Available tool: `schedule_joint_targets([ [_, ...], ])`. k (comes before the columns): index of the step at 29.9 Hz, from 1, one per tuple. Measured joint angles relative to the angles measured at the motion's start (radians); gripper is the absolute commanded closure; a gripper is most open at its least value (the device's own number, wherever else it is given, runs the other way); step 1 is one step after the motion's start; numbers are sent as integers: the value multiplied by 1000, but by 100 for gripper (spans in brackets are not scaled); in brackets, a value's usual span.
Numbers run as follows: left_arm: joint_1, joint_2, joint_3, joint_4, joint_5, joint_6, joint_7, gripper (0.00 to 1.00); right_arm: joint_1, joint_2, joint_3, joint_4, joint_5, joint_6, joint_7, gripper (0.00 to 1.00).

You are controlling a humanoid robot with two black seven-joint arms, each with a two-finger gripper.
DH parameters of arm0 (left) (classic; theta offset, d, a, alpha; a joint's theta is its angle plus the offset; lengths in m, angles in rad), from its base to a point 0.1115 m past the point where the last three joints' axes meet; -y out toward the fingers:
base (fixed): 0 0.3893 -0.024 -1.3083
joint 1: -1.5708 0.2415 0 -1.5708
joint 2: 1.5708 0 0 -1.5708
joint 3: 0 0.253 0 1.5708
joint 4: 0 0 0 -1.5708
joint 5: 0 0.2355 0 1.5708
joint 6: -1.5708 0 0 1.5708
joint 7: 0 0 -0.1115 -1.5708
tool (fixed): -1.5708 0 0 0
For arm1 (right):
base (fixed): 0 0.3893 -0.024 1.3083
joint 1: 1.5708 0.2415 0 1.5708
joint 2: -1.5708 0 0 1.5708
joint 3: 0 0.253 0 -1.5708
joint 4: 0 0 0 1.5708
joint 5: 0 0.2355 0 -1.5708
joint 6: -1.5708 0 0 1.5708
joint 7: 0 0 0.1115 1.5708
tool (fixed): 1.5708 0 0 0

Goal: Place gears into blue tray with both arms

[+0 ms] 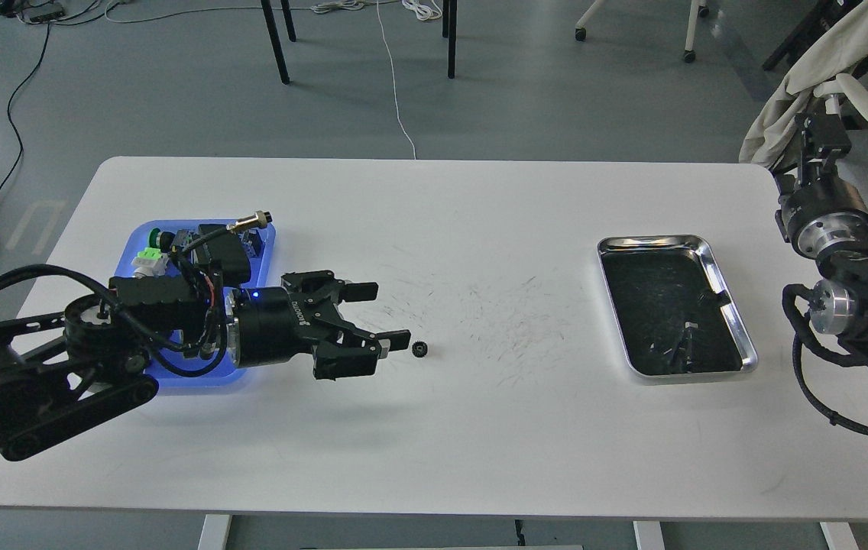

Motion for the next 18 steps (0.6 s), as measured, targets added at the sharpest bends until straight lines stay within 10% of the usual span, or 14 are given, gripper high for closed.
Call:
schedule_joint_targets([
  [18, 3, -268, 0, 294, 265, 112, -1, 17, -5, -76, 8, 26, 0, 16, 1, 5],
])
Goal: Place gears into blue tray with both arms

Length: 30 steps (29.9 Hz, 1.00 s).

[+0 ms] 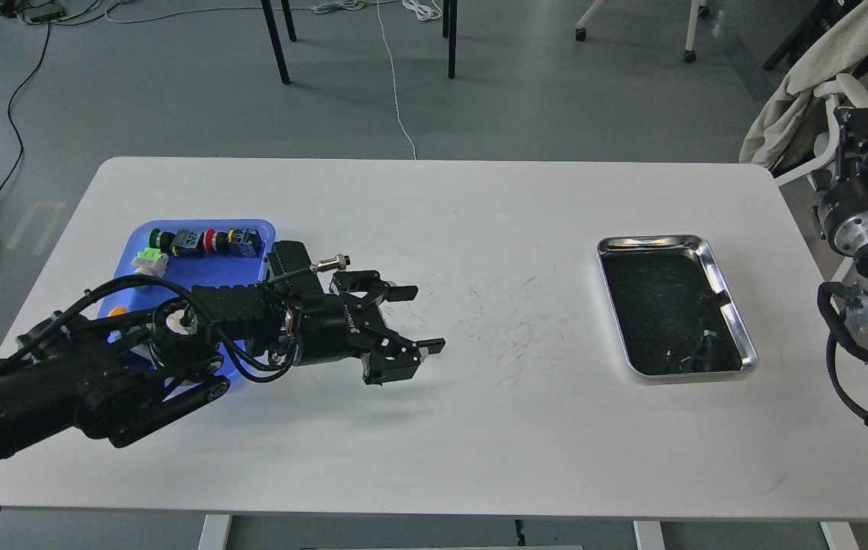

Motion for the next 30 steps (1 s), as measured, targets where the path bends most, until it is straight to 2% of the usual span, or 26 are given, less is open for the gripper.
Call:
schedule_joint_targets([
  [2, 0, -20, 1, 19, 7, 6, 0, 22, 0, -15, -1, 11, 0, 0, 1, 5],
  [4, 0, -43, 1, 45, 9, 10, 0, 33, -1, -25, -1, 15, 0, 1, 1, 5],
  [5, 0, -55, 2, 61, 10, 11, 0, 36, -1, -29, -1, 17, 0, 1, 1, 5],
  [12, 0, -128, 27, 167, 10, 23, 0, 38, -2, -57, -4, 32, 0, 4, 1, 5],
  [19, 1, -165, 79, 271, 7, 78, 0, 38, -3, -61, -5, 33, 0, 7, 0, 5],
  [24, 2, -167, 128, 301, 3, 130, 0, 38, -5, -57, -5, 31, -1, 7, 0, 5],
  [30, 8, -169, 135, 346, -1, 155, 0, 40, -5, -51, -5, 31, -2, 6, 1, 5],
])
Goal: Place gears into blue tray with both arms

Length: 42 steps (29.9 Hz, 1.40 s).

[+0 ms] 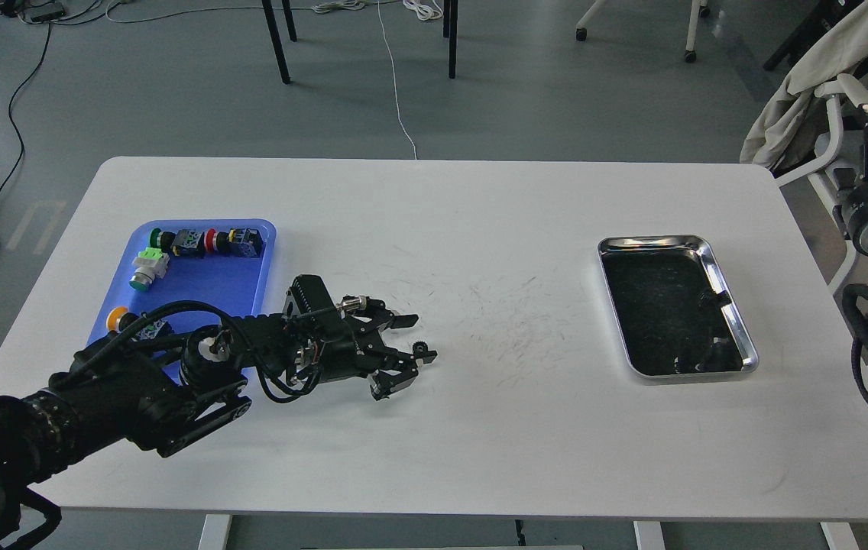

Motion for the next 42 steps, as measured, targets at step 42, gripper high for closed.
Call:
schedule_joint_targets([
  [42, 8, -27, 61, 44, 1, 53, 0, 79, -1, 4, -21, -3, -20, 2, 0, 5],
])
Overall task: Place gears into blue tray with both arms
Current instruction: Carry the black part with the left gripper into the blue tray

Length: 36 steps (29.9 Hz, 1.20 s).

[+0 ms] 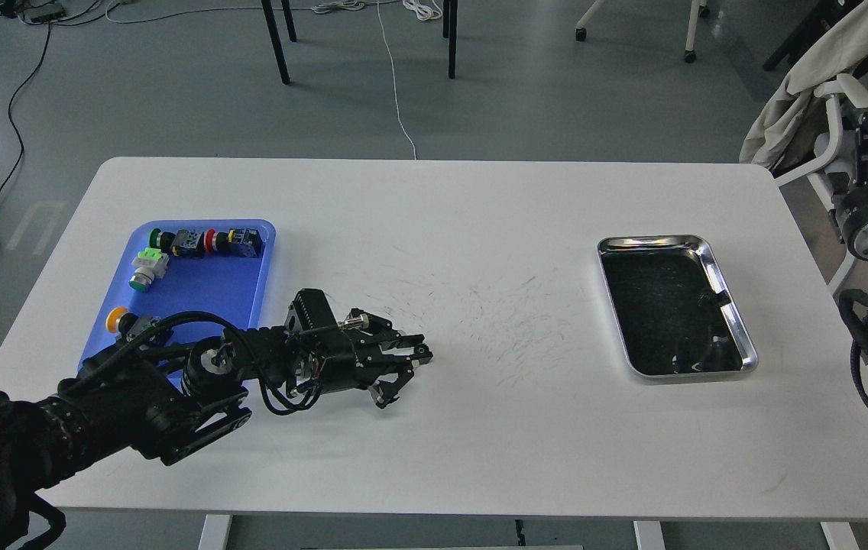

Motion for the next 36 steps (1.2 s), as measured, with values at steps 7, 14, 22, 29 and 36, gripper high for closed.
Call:
schedule_joint_targets([
  [7, 0, -5, 0, -2, 2, 0, 0, 86, 0, 1, -2, 0, 0, 0, 1, 5],
  [14, -27, 39, -5, -12, 0, -2, 0, 90, -8, 3, -2, -2, 0, -1, 2, 5],
  [22, -98, 121, -4, -22, -6, -5, 0, 91, -11, 22, -2, -8, -1, -1, 2, 5],
  [29, -143, 229, 0, -53, 4, -4, 0, 90, -13, 29, -2, -9, -8, -1, 3, 5],
  [36, -133, 338, 18, -51, 7, 8, 0, 90, -13, 35, -2, -4, -18, -1, 3, 5],
])
